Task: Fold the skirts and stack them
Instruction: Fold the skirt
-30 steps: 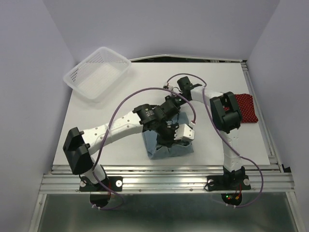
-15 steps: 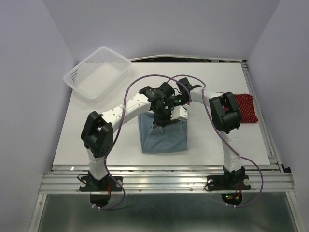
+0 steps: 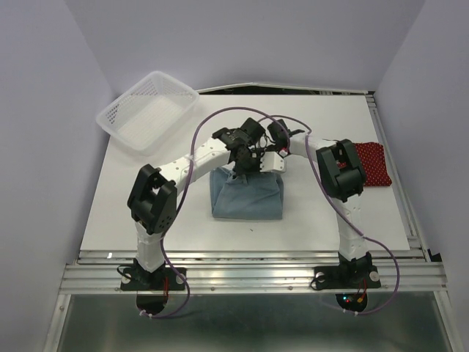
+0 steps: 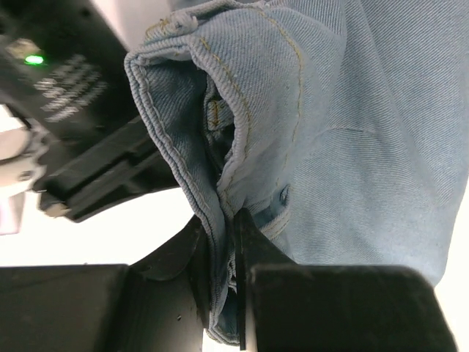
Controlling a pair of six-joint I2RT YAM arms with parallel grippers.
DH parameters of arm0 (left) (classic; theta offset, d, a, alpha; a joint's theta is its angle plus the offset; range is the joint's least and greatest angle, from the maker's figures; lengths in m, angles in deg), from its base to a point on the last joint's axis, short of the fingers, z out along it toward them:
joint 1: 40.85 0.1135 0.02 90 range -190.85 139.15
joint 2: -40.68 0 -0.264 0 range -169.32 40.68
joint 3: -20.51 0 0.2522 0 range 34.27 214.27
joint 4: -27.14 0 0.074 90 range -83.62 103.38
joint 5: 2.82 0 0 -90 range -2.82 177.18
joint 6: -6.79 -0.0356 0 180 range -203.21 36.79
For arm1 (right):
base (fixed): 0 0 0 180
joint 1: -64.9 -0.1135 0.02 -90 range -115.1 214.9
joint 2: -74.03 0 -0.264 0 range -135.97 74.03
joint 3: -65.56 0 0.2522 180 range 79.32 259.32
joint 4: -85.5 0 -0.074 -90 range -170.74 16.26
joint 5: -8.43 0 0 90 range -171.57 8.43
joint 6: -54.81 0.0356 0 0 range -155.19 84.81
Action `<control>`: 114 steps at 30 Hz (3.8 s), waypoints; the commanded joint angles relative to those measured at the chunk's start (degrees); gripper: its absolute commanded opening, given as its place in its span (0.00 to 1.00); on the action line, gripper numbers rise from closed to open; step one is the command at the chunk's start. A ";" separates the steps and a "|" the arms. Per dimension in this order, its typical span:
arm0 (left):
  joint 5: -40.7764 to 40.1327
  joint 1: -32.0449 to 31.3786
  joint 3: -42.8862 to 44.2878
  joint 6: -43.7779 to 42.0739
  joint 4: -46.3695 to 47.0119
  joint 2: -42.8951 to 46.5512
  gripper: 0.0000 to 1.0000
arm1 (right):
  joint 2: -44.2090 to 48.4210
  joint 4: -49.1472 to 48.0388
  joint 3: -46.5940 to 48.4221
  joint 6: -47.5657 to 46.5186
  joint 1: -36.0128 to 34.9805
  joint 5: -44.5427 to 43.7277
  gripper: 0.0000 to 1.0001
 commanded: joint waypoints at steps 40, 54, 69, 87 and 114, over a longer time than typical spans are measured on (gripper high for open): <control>5.97 9.36 -0.35 27.32 10.36 15.13 0.78 | 16.73 -1.37 9.82 15.23 13.03 -9.69 0.66; 28.39 14.72 -31.61 68.32 45.00 14.39 0.58 | 28.99 -19.32 -31.34 30.48 3.10 5.72 0.58; 30.76 24.12 -24.50 73.88 52.40 -8.16 0.73 | 17.73 2.66 -27.41 3.14 3.10 -18.09 0.58; 40.17 22.46 -41.72 63.32 43.49 15.59 0.67 | 24.69 -4.62 -14.58 14.37 3.10 -6.93 0.63; -6.92 4.28 -31.96 33.11 29.70 24.63 0.79 | 30.73 -6.84 -7.52 20.97 7.40 -32.49 0.86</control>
